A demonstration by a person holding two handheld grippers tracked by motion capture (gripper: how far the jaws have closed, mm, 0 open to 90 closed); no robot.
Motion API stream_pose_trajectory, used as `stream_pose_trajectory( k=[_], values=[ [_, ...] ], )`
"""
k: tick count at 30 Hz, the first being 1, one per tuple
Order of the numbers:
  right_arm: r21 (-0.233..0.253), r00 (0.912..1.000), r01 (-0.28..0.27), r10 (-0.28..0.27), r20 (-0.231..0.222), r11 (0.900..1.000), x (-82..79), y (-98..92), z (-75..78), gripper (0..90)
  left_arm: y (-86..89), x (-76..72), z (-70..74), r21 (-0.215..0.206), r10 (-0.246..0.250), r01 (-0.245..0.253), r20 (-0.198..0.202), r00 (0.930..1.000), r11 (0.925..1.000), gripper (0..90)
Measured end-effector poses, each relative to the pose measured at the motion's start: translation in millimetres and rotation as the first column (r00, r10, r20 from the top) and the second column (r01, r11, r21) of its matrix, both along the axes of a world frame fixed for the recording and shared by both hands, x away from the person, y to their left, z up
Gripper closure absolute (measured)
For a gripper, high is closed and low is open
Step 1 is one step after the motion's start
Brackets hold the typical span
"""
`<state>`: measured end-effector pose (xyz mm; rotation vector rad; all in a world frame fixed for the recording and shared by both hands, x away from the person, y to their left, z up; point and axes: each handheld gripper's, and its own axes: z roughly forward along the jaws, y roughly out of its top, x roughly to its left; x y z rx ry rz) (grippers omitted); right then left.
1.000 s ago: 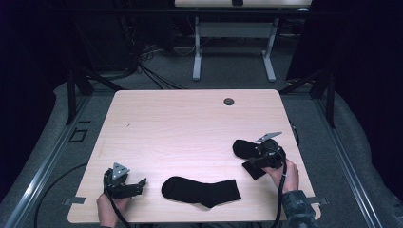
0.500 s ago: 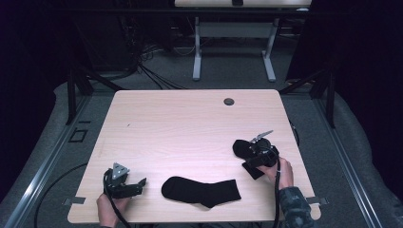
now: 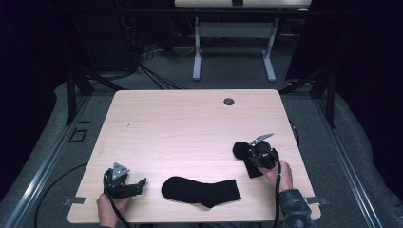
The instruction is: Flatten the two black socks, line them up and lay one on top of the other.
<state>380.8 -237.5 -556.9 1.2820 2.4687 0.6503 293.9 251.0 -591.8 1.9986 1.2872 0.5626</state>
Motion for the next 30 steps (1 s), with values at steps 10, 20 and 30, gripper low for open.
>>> stream_pose_trajectory(
  k=[10, 20, 30],
  values=[
    [0.105, 0.9791, -0.182, 0.170, 0.112, 0.978, -8.0, 36.3, 56.9, 82.2, 0.1, 0.0, 0.1, 0.001, 0.000, 0.000, 0.000, 1.0000, 1.0000, 15.5],
    [0.076, 0.8681, -0.494, 0.487, 0.096, 0.866, 1.6, 114.1, 56.8, 81.4, 0.4, -0.1, 0.3, 0.002, -0.005, 0.005, -0.002, 1.0000, 1.0000, 15.8],
    [0.194, 0.9184, -0.396, 0.384, 0.094, 0.898, 1.7, 109.9, 45.7, 43.4, 0.1, 0.0, 0.2, 0.002, 0.007, -0.007, 0.001, 1.0000, 1.0000, 15.7]
  ],
)
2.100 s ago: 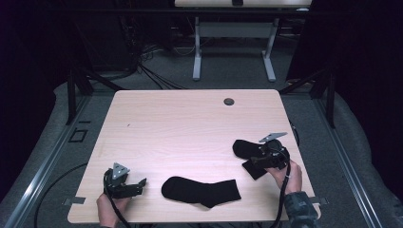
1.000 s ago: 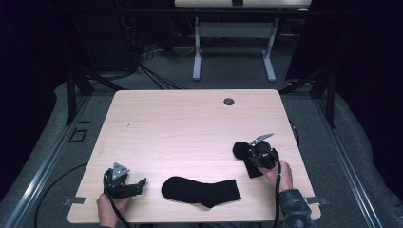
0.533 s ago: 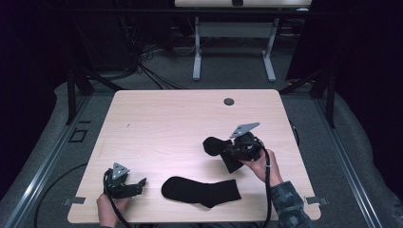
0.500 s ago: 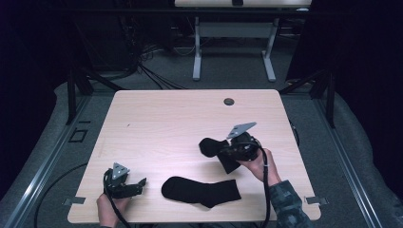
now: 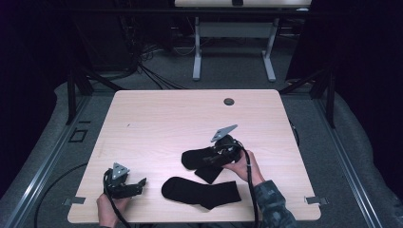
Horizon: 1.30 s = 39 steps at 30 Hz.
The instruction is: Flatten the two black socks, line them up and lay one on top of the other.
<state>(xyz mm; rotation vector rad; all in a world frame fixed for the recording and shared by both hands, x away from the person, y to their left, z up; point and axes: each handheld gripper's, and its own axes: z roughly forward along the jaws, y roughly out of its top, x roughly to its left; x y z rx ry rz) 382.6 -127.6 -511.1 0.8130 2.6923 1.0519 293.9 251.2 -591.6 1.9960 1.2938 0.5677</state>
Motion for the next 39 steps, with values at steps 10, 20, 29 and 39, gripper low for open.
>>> stream_pose_trajectory(
  k=[10, 20, 29, 39],
  values=[
    [0.056, 0.9820, 0.173, -0.168, -0.087, 0.983, -41.7, -39.2, -1.0, 43.4, -19.7, 7.7, 34.0, 0.013, -0.089, 0.089, 0.023, 0.9958, 0.9960, 15.8],
    [0.011, 0.9829, 0.145, -0.143, -0.117, 0.989, -49.9, -8.9, -25.8, 52.7, -123.0, 50.1, 66.7, 0.142, -0.439, 0.444, -0.070, 0.8958, 0.8845, 30.3],
    [-0.007, 0.9847, 0.124, -0.124, -0.122, 0.992, -48.5, 10.2, -43.2, 55.9, -159.8, 73.1, 48.0, 0.203, -0.523, 0.551, -0.178, 0.8334, 0.8091, 47.1],
    [-0.038, 0.9869, 0.103, -0.107, -0.121, 0.994, -44.5, 12.6, -54.4, 64.2, -173.4, 75.0, 35.8, 0.292, -0.541, 0.594, -0.246, 0.8042, 0.7497, 68.3]
  ],
)
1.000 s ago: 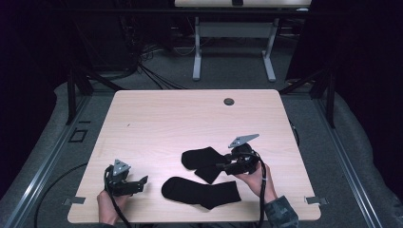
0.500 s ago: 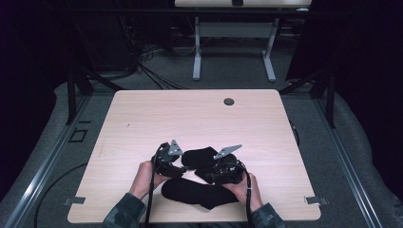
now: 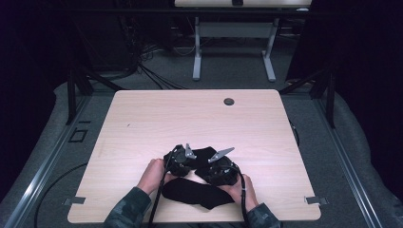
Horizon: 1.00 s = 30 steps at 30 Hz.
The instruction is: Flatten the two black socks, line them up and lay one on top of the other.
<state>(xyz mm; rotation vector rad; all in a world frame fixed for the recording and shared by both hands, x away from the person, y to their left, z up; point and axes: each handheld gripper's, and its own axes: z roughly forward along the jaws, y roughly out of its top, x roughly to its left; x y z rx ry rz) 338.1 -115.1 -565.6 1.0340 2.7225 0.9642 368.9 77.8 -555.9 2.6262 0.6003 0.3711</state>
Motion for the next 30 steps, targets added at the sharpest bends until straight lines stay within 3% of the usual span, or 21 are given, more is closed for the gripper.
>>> stream_pose_trajectory(
  k=[4, 10, 14, 17, 22, 30],
  values=[
    [-0.027, 0.9996, 0.001, 0.000, 0.027, 1.000, -0.7, 0.4, 0.0, 70.3, -3.6, -2.4, -1.6, 0.006, -0.011, 0.011, 0.025, 0.9996, 0.9999, 80.1],
    [-0.050, 0.9949, 0.017, -0.012, 0.101, 0.999, -6.5, 0.4, -1.8, 81.7, -6.1, -1.2, -1.7, 0.005, 0.057, -0.057, 0.028, 0.9980, 0.9983, 87.5],
    [-0.038, 0.9919, 0.037, -0.032, 0.123, 0.999, -10.5, -6.9, -1.5, 83.2, -2.1, 0.2, 0.0, -0.064, 0.094, -0.093, 0.015, 0.9955, 0.9936, 88.3],
    [-0.045, 0.9885, 0.050, -0.043, 0.145, 0.998, -12.6, -13.8, 2.5, 83.2, 3.5, -0.1, 8.8, -0.121, 0.118, -0.116, 0.010, 0.9929, 0.9858, 88.5],
    [-0.044, 0.9788, 0.105, -0.095, 0.181, 0.994, -13.7, -29.4, 11.9, 83.2, 11.9, -3.8, 21.9, -0.158, 0.152, -0.146, 0.032, 0.9878, 0.9767, 88.7],
    [-0.041, 0.9646, 0.158, -0.145, 0.220, 0.987, -20.3, -57.8, 23.9, 83.2, 32.0, -4.0, 43.2, -0.244, 0.201, -0.188, 0.028, 0.9792, 0.9514, 88.7]
  ],
)
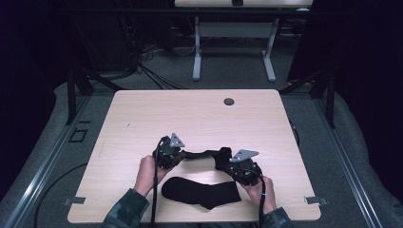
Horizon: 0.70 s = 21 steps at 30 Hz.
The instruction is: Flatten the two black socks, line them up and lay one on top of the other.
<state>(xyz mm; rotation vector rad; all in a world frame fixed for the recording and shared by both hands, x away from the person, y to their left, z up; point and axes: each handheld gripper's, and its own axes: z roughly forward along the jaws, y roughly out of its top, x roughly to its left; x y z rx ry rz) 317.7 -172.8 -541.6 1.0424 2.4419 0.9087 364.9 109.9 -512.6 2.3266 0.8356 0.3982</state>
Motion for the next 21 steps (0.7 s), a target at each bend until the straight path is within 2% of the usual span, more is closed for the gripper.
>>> stream_pose_trajectory(
  k=[4, 8, 10, 13, 15, 17, 19, 21],
  values=[
    [0.017, 0.9996, 0.020, -0.021, 0.019, 1.000, -1.2, -16.0, 6.3, 83.1, 9.0, 1.2, 5.3, -0.030, 0.020, -0.020, 0.001, 0.9998, 0.9994, 88.7],
    [0.044, 0.9993, 0.025, -0.027, 0.026, 0.999, -1.5, -26.9, 12.3, 83.0, 13.8, 0.7, 7.8, -0.034, 0.028, -0.028, 0.005, 0.9996, 0.9990, 88.7],
    [0.041, 0.9989, 0.035, -0.036, 0.031, 0.999, -0.6, -28.9, 13.9, 82.7, 15.8, -0.3, 8.2, -0.036, 0.029, -0.029, 0.011, 0.9995, 0.9989, 88.7],
    [-0.011, 0.9989, 0.015, -0.015, 0.044, 1.000, 3.9, -30.4, 12.8, 81.5, 19.3, -1.9, 3.1, -0.034, 0.019, -0.019, -0.003, 0.9998, 0.9992, 88.6],
    [-0.054, 0.9981, 0.007, -0.004, 0.061, 0.999, 6.2, -30.0, 8.7, 79.9, 21.2, -2.5, -5.1, -0.031, 0.007, -0.008, -0.038, 0.9992, 0.9995, 88.6],
    [-0.112, 0.9980, -0.030, 0.036, 0.052, 0.993, 9.2, -29.3, 0.2, 76.5, 23.0, -3.4, -15.3, -0.016, -0.005, 0.004, -0.072, 0.9974, 0.9999, 88.5],
    [-0.161, 0.9972, -0.066, 0.071, 0.024, 0.985, 10.5, -29.4, -5.9, 70.3, 25.2, -4.0, -24.6, -0.004, -0.002, 0.001, -0.100, 0.9950, 1.0000, 88.3],
    [-0.206, 0.9957, -0.087, 0.079, -0.047, 0.975, 13.3, -31.5, -13.3, 58.9, 29.2, -4.0, -33.4, -0.005, -0.003, 0.002, -0.135, 0.9908, 1.0000, 87.9]
  ],
)
